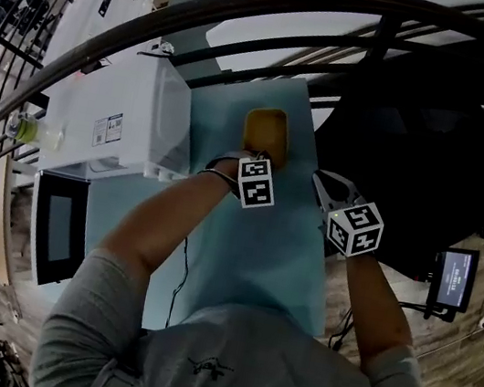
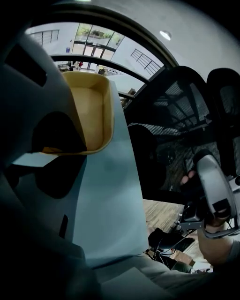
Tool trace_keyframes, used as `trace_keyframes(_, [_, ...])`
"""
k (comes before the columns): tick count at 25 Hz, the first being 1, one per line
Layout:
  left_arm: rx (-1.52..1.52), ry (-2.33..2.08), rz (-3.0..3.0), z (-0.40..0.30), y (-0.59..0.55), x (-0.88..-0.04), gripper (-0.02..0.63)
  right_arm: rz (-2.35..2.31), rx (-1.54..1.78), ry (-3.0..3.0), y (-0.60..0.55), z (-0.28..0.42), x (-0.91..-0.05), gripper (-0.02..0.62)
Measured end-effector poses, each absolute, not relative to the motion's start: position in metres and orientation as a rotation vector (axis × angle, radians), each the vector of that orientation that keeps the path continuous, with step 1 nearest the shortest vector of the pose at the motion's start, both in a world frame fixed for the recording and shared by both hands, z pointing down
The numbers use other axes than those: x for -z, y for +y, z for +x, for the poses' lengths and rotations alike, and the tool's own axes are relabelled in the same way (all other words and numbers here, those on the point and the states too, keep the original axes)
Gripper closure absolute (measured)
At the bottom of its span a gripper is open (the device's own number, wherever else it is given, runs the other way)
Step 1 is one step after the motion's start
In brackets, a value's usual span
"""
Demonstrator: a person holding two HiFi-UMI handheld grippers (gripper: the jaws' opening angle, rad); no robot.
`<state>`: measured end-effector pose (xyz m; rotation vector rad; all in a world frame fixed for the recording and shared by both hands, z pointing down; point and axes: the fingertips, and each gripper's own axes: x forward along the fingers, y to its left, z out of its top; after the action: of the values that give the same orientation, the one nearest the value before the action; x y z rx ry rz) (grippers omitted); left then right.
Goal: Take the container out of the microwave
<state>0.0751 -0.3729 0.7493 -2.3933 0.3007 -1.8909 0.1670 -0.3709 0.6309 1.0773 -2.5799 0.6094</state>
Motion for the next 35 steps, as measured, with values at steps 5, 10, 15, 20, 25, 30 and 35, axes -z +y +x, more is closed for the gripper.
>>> trace_keyframes(5, [1.909,0.283,-2.414,0.080,-0.368,-0.762,0.588,1.072,-0.622,-2.574,-0.369,0.167,-0.637,0.578])
trace_keyframes(10, [1.933,0.267,-2.408,0.080,-0.365,-0.774,0.588,1.065,-0.624,-2.573,-0.368,0.166,-0.641,0.578])
trace_keyframes(15, [1.945,0.249,-2.424,0.082,-0.365,-0.777,0.588,1.065,-0.633,-2.569,-0.366,0.168,-0.645,0.578])
trace_keyframes(20, [1.947,0.244,-2.440,0.082,-0.364,-0.777,0.588,1.057,-0.639,-2.569,-0.363,0.166,-0.647,0.578])
trace_keyframes(25, [1.938,0.257,-2.447,0.082,-0.365,-0.777,0.588,1.055,-0.640,-2.569,-0.362,0.165,-0.647,0.578])
trace_keyframes(30, [1.939,0.259,-2.437,0.083,-0.365,-0.777,0.588,1.056,-0.645,-2.568,-0.359,0.165,-0.646,0.578])
trace_keyframes(35, [1.924,0.287,-2.422,0.083,-0.364,-0.779,0.586,1.059,-0.641,-2.562,-0.356,0.166,-0.644,0.578])
